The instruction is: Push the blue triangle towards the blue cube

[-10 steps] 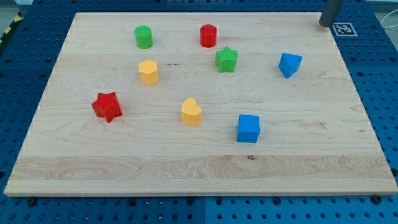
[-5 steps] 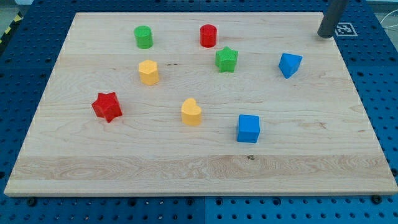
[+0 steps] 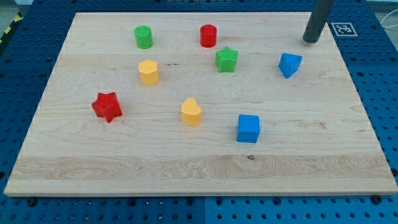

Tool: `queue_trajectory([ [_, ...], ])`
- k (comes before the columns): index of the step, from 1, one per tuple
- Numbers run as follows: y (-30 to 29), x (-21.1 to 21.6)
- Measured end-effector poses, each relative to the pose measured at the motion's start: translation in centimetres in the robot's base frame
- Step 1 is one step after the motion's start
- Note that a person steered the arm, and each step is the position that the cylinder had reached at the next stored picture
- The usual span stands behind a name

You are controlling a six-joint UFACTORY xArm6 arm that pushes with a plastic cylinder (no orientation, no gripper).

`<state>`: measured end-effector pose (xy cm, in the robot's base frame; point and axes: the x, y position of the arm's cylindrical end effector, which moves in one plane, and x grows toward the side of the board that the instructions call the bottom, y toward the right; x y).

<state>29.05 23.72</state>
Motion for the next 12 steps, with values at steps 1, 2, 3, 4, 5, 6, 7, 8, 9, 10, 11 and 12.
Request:
queue_trajectory([
  [1, -1.3, 0.0],
  [2, -1.9, 0.0],
  [3, -3.5, 0.0],
  [4, -4.5, 0.4],
  [5, -4.5, 1.1],
  [6, -3.3, 1.5],
  [7, -2.1, 1.6],
  [8, -2.0, 2.2],
  [9, -2.7, 2.6],
  [10, -3.5, 3.1],
  [11, -5.0, 3.9],
  [12, -6.0, 4.9],
])
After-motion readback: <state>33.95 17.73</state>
